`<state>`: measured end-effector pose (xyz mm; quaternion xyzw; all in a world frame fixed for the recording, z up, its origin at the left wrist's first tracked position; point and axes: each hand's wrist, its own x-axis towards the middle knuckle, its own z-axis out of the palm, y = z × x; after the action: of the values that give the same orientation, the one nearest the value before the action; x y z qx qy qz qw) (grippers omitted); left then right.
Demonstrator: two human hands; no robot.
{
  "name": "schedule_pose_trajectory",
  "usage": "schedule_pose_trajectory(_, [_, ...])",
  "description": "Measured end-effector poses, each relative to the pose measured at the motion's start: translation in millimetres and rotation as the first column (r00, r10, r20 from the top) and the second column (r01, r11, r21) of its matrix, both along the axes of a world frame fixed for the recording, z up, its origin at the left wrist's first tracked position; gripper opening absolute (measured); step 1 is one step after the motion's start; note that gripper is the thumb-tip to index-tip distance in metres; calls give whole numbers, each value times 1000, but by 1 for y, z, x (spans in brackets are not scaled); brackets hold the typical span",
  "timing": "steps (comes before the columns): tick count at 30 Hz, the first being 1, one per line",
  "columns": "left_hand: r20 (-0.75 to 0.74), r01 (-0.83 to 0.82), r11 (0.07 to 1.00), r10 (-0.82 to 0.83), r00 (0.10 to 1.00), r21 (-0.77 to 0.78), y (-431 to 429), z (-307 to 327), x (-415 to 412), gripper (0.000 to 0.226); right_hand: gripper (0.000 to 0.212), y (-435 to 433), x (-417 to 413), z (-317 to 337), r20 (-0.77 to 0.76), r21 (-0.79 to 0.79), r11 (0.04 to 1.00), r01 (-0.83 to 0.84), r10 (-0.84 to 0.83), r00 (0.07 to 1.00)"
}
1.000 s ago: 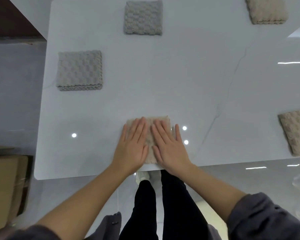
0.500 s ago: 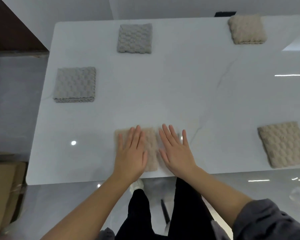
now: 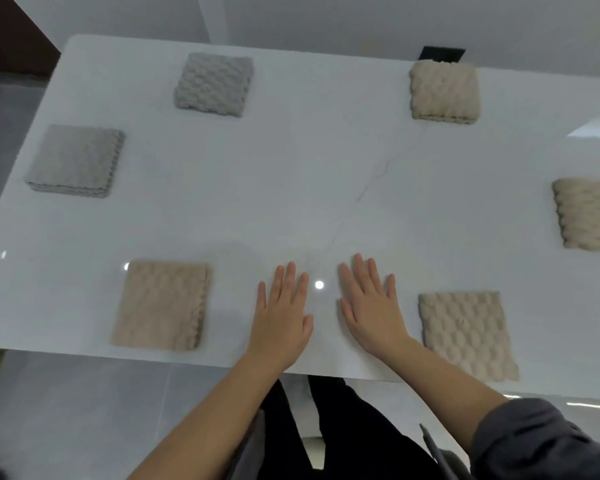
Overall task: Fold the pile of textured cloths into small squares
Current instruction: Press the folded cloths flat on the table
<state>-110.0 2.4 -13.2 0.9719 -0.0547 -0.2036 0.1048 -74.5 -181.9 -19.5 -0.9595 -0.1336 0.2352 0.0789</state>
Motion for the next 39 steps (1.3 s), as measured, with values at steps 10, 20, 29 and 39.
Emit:
schedule_pose_trajectory(10, [-69,91,995,-88,994,32,-27,-9,14,70,66,-26,6,-11,-3,-60,998,-20,20,1000])
schedule_pose_trajectory(20, [-101,157,983,-147,984,93,-26,-16,23,74,72,-29,10,-7,-59,-28,999,-42,40,997])
schedule_pose_trajectory(29, [-101,-26,991,39,994,133,-61,-5,21,71,59,-51,21,9,-113,65,983,-171,177,978])
schedule_pose_trajectory(39, [-42,-294,954,292,955,-56,-204,-12,-37,76,59,-199,1,25,63,173,963,-207,199,978])
